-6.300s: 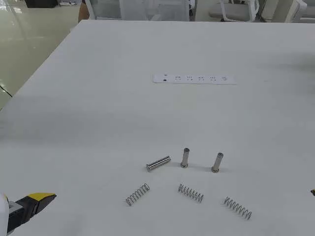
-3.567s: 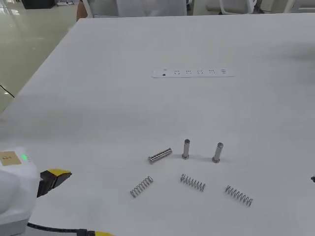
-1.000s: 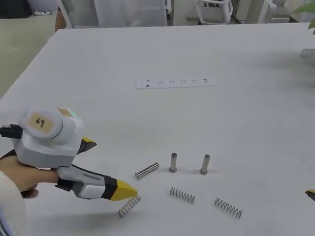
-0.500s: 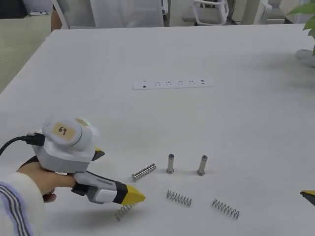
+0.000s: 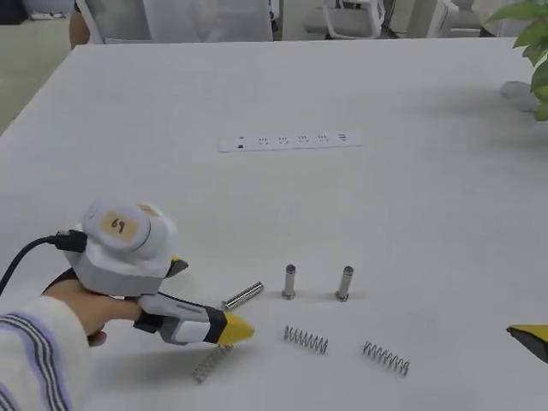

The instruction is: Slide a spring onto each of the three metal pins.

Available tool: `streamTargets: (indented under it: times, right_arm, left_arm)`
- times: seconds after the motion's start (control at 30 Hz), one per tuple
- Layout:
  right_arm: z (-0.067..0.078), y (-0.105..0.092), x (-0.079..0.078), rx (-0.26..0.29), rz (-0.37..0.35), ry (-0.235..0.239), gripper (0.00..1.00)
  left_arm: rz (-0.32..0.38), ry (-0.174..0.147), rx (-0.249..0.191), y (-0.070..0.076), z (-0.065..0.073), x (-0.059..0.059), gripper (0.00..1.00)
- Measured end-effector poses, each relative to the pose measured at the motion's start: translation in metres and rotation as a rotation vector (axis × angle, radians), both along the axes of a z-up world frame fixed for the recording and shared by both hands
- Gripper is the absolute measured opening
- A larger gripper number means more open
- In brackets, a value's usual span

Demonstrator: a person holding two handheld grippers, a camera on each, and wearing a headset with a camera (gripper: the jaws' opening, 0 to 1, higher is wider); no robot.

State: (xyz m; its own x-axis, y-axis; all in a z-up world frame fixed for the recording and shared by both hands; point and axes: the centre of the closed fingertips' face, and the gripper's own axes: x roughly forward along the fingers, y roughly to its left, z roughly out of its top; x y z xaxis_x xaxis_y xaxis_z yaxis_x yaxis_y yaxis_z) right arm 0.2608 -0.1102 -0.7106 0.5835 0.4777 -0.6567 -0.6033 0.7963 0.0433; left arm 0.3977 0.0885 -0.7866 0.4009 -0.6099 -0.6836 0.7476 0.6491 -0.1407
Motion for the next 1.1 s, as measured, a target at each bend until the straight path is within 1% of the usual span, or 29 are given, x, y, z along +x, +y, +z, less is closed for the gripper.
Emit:
streamTargets:
  times: [0.13,0.2,0.3,0.43,0.6,0.8,0.93,1.03,1.1]
  right_arm:
    - [-0.001,0.0,0.001,-0.001,-0.009,0.002,0.99]
    - [-0.002,0.0,0.001,0.006,-0.015,0.007,0.99]
    - [-0.005,0.001,0.0,0.001,-0.01,0.016,0.99]
    - [-0.005,0.002,0.0,0.011,-0.015,0.017,0.99]
    - [-0.006,0.003,0.001,0.023,-0.024,0.015,0.99]
    - [-0.011,0.002,-0.001,0.02,-0.03,0.031,0.99]
    - [-0.013,0.001,0.002,0.022,-0.035,0.031,0.99]
    - [-0.013,0.0,0.003,0.027,-0.044,0.034,0.99]
    - [-0.014,0.0,0.002,0.028,-0.044,0.037,0.99]
  left_arm:
    - [-0.003,0.008,0.01,-0.001,-0.006,0.0,0.82]
    - [0.0,0.016,0.024,0.0,-0.012,0.001,0.81]
    - [-0.018,0.017,0.043,-0.001,-0.014,-0.002,0.8]
    - [-0.017,0.014,0.031,-0.005,-0.014,0.001,0.76]
    - [-0.041,-0.01,0.045,-0.011,-0.016,0.006,0.62]
    - [-0.065,-0.045,0.045,-0.022,-0.014,0.011,0.5]
    - [-0.072,-0.05,0.047,-0.026,-0.015,0.017,0.45]
    - [-0.071,-0.047,0.033,-0.03,-0.013,0.018,0.42]
    - [-0.074,-0.048,0.028,-0.033,-0.012,0.02,0.38]
